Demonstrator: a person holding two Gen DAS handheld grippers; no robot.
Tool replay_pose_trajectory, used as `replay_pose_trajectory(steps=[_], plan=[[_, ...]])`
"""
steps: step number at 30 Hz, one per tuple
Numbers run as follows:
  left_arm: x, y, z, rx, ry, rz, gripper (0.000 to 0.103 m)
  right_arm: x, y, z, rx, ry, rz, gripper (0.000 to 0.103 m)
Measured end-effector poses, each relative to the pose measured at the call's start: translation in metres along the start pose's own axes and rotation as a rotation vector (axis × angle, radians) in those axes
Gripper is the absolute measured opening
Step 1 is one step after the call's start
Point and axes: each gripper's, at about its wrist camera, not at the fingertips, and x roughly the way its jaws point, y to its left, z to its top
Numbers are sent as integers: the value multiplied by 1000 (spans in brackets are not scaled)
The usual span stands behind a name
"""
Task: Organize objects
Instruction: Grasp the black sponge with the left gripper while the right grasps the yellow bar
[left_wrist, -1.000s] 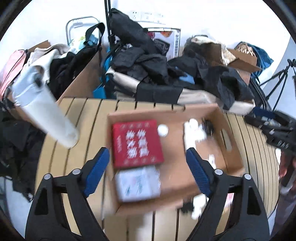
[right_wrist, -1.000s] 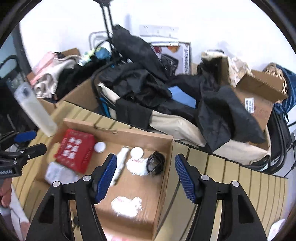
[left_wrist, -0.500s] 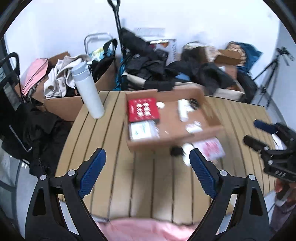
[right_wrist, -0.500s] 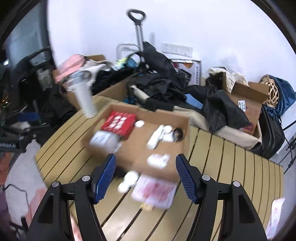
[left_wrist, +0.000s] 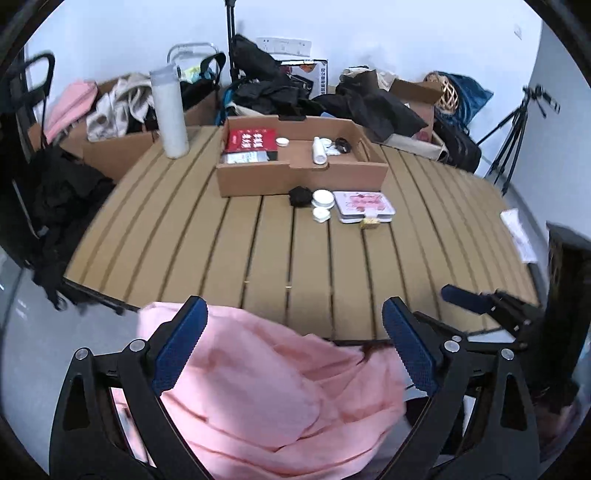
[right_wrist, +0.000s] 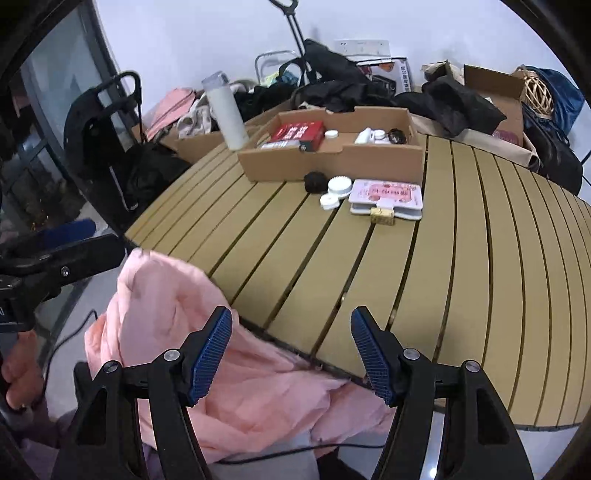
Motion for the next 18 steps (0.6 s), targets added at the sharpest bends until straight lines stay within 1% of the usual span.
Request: replay_pose_trajectory(steps=[2,3,4,5,6,7,8,10,12,13,14,15,16,17,18], plan=[[11,0,2,-14,9,-37,94,1,-3,0,16,-11,6,71],[21,1,5,-7,-3,-57,94,3,-6,1,22,-11,7,71],[28,0,10,4,-15,-52,92,4,-6,1,28,-12,1,71],[36,-1,15,17,-25,-38,85,8,-11,1,35,-12,-10,71],[47,-1,22,35,-33,-29,82,11,-14,3,39,-7,-18,71],[63,1,34,39,-28,-36,79,15,-19,4,42,-1,-31,71],[72,3,41,31,-17,-47,78,19,-25,6,47,2,-52,71],[104,7,64,14,11,-115,77,27,-40,10,74,11,-95,71],[130,9,79,2,31,-165,77,38,-58,16,112,18,-115,71],[150,10,89,-5,45,-167,77,44,-66,19,125,21,-125,71],[165,10,95,-7,54,-145,76,55,-75,25,144,31,-135,71],[185,12,102,-18,78,-102,73,63,-81,29,158,35,-132,71],[203,12,108,-26,101,-78,68,72,-87,33,176,30,-121,71],[214,12,111,-34,117,-72,65,84,-93,40,204,21,-119,71],[225,13,113,-47,130,-76,65,92,-95,44,218,18,-125,71]])
